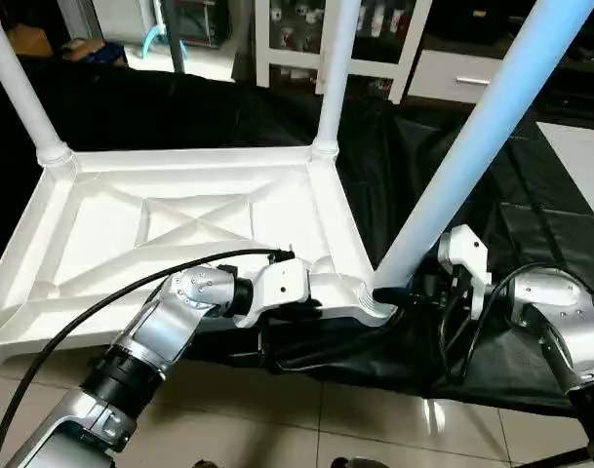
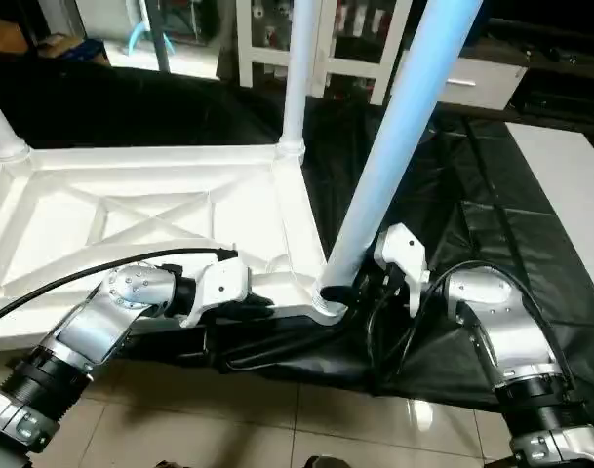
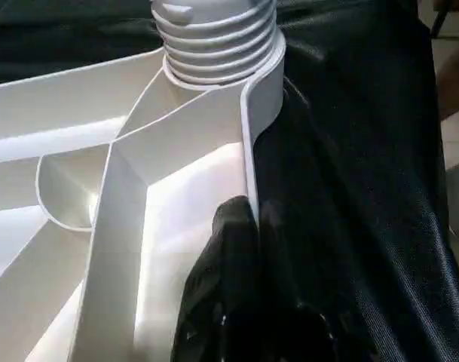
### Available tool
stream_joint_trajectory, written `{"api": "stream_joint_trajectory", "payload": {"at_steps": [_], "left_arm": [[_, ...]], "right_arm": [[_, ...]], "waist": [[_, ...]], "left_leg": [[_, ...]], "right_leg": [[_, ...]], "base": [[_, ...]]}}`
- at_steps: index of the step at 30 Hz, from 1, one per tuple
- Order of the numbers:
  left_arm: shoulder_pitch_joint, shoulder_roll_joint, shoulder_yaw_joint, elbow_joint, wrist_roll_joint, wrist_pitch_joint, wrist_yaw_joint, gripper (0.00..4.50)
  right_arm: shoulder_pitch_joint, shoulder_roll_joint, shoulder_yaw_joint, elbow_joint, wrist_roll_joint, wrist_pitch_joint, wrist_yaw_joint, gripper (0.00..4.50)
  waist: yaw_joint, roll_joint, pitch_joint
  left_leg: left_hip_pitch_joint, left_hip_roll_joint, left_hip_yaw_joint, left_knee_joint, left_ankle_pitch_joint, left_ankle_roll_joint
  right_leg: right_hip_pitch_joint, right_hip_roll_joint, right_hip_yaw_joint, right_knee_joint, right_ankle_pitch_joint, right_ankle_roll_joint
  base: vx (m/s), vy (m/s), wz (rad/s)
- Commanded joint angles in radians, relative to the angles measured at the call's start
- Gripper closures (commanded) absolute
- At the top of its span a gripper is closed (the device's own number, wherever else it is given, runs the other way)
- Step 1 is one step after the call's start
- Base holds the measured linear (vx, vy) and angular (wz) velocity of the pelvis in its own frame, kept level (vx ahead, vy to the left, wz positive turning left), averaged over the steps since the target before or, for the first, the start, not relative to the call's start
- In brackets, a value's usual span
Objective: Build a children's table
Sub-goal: Insert table leg to table base
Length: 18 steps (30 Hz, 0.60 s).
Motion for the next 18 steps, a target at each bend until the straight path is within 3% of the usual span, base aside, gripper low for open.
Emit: {"api": "stream_joint_trajectory", "payload": {"at_steps": [1, 5, 7, 8, 10, 11, 12, 13, 14, 15, 16, 17, 18], "left_arm": [[0.015, -0.002, -0.042, -0.007, 0.022, 0.003, -0.023, 4.50], [0.024, -0.015, -0.046, -0.017, 0.048, 0.051, 0.023, 4.50], [0.030, -0.027, -0.042, -0.021, 0.058, 0.085, 0.054, 4.50], [0.037, -0.057, -0.027, -0.029, 0.056, 0.145, 0.105, 4.50], [0.039, -0.095, -0.008, -0.043, 0.047, 0.214, 0.154, 4.50], [0.035, -0.115, 0.001, -0.046, 0.043, 0.244, 0.177, 4.50], [0.035, -0.115, 0.001, -0.046, 0.043, 0.244, 0.177, 4.50], [0.029, -0.138, 0.012, -0.048, 0.038, 0.282, 0.204, 4.50], [0.012, -0.183, 0.034, -0.043, 0.033, 0.335, 0.261, 4.50], [-0.007, -0.228, 0.060, -0.032, 0.031, 0.389, 0.323, 4.50], [-0.033, -0.287, 0.101, -0.014, 0.032, 0.455, 0.415, 4.50], [-0.033, -0.287, 0.101, -0.014, 0.032, 0.455, 0.415, 4.50], [-0.052, -0.326, 0.133, -0.003, 0.023, 0.491, 0.471, 4.50]], "right_arm": [[0.055, 0.006, 0.079, 0.085, -0.075, 0.082, -0.024, 2.59], [0.061, 0.036, 0.065, 0.090, -0.097, 0.089, -0.104, 2.59], [0.062, 0.056, 0.052, 0.095, -0.105, 0.097, -0.160, 2.59], [0.057, 0.094, 0.023, 0.112, -0.117, 0.107, -0.267, 2.59], [0.040, 0.149, -0.024, 0.144, -0.120, 0.120, -0.406, 2.59], [0.028, 0.176, -0.044, 0.161, -0.115, 0.128, -0.460, 2.59], [0.028, 0.176, -0.044, 0.161, -0.115, 0.128, -0.460, 2.59], [0.009, 0.205, -0.059, 0.182, -0.116, 0.130, -0.516, 2.59], [-0.028, 0.258, -0.081, 0.223, -0.116, 0.129, -0.616, 2.59], [-0.067, 0.306, -0.100, 0.266, -0.114, 0.126, -0.706, 2.59], [-0.118, 0.367, -0.124, 0.323, -0.112, 0.116, -0.826, 2.59], [-0.118, 0.367, -0.124, 0.323, -0.112, 0.116, -0.826, 2.59], [-0.150, 0.402, -0.129, 0.361, -0.117, 0.105, -0.893, 2.59]], "waist": [[-0.006, 0.011, -0.024], [-0.007, 0.008, -0.022], [-0.010, 0.009, -0.016], [-0.016, 0.007, -0.012], [-0.028, 0.008, -0.011], [-0.040, 0.017, -0.009], [-0.049, 0.017, -0.007], [-0.061, 0.027, -0.006], [-0.072, 0.034, -0.004], [-0.074, 0.044, 0.000], [-0.094, 0.049, 0.007], [-0.099, 0.047, 0.010], [-0.095, 0.050, 0.019]], "left_leg": [[0.015, 0.023, -0.019, -0.092, -0.502, -0.007], [0.016, 0.023, -0.020, -0.094, -0.514, -0.010], [0.018, 0.022, -0.025, -0.095, -0.542, -0.018], [0.023, 0.019, -0.028, -0.093, -0.586, -0.024], [0.029, 0.014, -0.037, -0.095, -0.614, -0.035], [0.026, 0.013, -0.048, -0.102, -0.636, -0.040], [0.021, 0.015, -0.054, -0.107, -0.656, -0.043], [0.012, 0.020, -0.070, -0.121, -0.700, -0.047], [0.002, 0.024, -0.079, -0.134, -0.721, -0.054], [0.007, 0.024, -0.079, -0.137, -0.745, -0.055], [0.015, 0.023, -0.082, -0.142, -0.794, -0.053], [0.014, 0.024, -0.082, -0.145, -0.806, -0.047], [0.009, 0.032, -0.074, -0.162, -0.838, -0.034]], "right_leg": [[0.005, -0.023, 0.015, -0.092, -0.487, -0.148], [0.001, -0.024, 0.015, -0.097, -0.531, -0.136], [-0.005, -0.025, 0.012, -0.105, -0.598, -0.115], [-0.012, -0.022, 0.006, -0.113, -0.672, -0.087], [-0.013, -0.022, -0.006, -0.124, -0.741, -0.053], [-0.006, -0.023, -0.020, -0.129, -0.745, -0.047], [0.003, -0.022, -0.030, -0.128, -0.728, -0.045], [0.026, -0.024, -0.048, -0.122, -0.656, -0.056], [0.043, -0.029, -0.055, -0.112, -0.554, -0.086], [0.040, -0.028, -0.061, -0.112, -0.529, -0.099], [0.043, -0.025, -0.083, -0.114, -0.501, -0.108], [0.049, -0.024, -0.091, -0.116, -0.503, -0.100], [0.063, -0.016, -0.103, -0.100, -0.487, -0.091]], "base": [[0.000, 0.000, 0.00], [0.000, 0.000, 0.00], [0.000, 0.000, 0.00], [0.000, 0.000, 0.00], [-0.055, 0.016, -0.09], [-0.057, 0.024, -0.12], [-0.063, 0.055, -0.23], [-0.043, 0.078, -0.28], [-0.043, 0.078, -0.28], [-0.063, 0.068, -0.20], [-0.096, 0.044, -0.15], [-0.096, 0.044, -0.15], [-0.094, 0.023, -0.12]]}}
